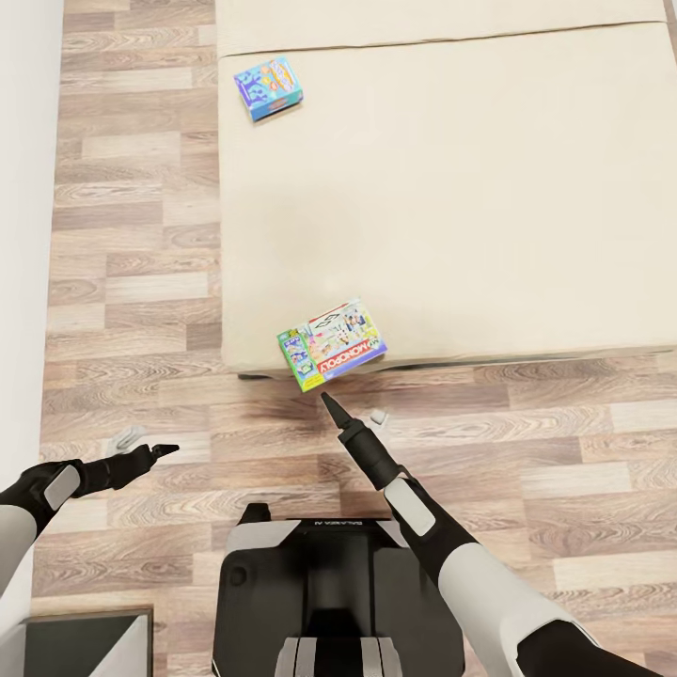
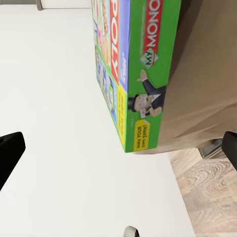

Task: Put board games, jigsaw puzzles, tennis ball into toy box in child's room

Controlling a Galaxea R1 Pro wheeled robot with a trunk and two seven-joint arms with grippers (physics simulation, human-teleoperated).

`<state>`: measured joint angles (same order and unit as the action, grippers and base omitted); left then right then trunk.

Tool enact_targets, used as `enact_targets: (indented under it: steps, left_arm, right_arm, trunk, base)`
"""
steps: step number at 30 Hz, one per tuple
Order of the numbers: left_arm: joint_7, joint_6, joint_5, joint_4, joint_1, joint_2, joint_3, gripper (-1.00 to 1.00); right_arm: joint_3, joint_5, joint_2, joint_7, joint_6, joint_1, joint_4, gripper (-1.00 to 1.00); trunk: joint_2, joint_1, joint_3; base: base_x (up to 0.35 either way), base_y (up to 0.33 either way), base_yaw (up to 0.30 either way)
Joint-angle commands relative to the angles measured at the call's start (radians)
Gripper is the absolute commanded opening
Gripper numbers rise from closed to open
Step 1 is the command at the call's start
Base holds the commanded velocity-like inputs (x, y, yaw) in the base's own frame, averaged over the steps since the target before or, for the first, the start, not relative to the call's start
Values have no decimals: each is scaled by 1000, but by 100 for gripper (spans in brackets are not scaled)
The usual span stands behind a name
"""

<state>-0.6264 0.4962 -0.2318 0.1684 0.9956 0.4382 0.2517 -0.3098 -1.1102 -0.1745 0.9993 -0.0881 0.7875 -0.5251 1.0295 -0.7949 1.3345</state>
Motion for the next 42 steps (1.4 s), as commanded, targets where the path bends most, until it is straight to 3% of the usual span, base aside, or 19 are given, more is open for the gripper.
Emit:
enact_targets:
  steps: [1, 24, 38, 42]
  left_arm:
    - [-1, 8, -8, 0, 0, 1, 0, 100]
    - [-2, 9, -6, 0, 0, 1, 0, 100]
    - [-3, 9, -9, 0, 0, 1, 0, 100]
    - [-3, 9, -9, 0, 0, 1, 1, 100]
  right_arm:
    - [-5, -5, 0, 2, -9, 1, 2, 100]
    - [-4, -5, 0, 2, -9, 1, 2, 100]
    - [-5, -5, 0, 2, -9, 1, 2, 100]
    - [-5, -5, 0, 2, -9, 1, 2, 100]
  trunk:
    - [0, 0, 0]
    - [0, 0, 0]
    - [98, -54, 44]
    - [98, -54, 44]
  base:
    - [0, 0, 0]
    - [34, 39, 0]
    - [0, 0, 0]
    - [0, 0, 0]
